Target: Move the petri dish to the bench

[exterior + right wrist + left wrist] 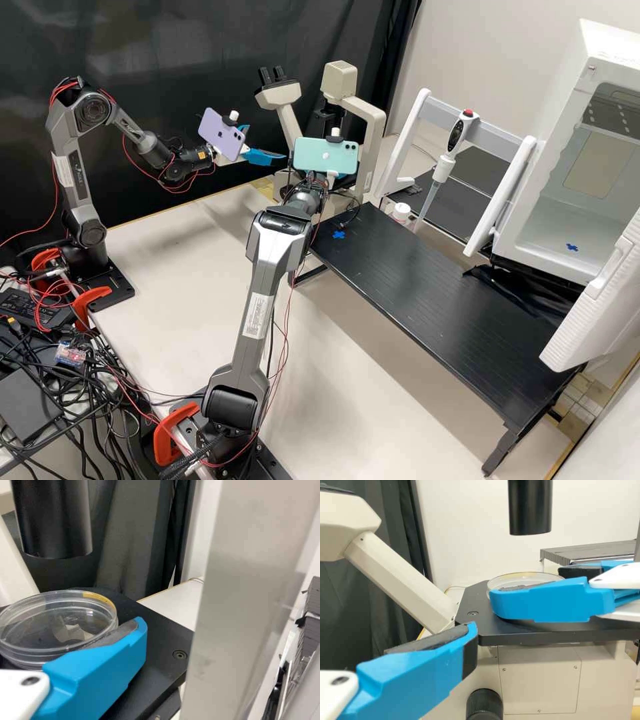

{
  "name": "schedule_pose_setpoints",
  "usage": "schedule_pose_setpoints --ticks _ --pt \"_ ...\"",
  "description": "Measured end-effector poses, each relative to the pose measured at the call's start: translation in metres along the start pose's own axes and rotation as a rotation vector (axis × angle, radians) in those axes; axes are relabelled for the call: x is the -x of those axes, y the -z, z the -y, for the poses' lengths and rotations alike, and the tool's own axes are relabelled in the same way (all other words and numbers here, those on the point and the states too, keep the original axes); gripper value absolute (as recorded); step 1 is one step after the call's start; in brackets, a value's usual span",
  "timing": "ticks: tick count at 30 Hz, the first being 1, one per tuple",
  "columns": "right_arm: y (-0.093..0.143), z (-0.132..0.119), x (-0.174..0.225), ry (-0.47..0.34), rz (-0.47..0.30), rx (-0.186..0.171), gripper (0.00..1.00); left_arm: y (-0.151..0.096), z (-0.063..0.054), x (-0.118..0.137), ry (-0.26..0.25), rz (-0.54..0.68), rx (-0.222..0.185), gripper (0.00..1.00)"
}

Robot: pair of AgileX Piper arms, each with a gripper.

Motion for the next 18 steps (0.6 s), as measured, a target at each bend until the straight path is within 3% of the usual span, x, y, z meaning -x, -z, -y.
schedule_pose_setpoints --ticks 7,18 --pt "-0.0008 0.0026 -0.0010 0.012 -0.006 0.006 0.00 0.0000 0.0000 0.0000 0.000 0.000 0.000 1.00" --pt "0.0005 0.0041 -0.0010 0.029 -0.019 -0.015 0.00 0.0000 0.0000 0.0000 0.000 0.000 0.000 1.00"
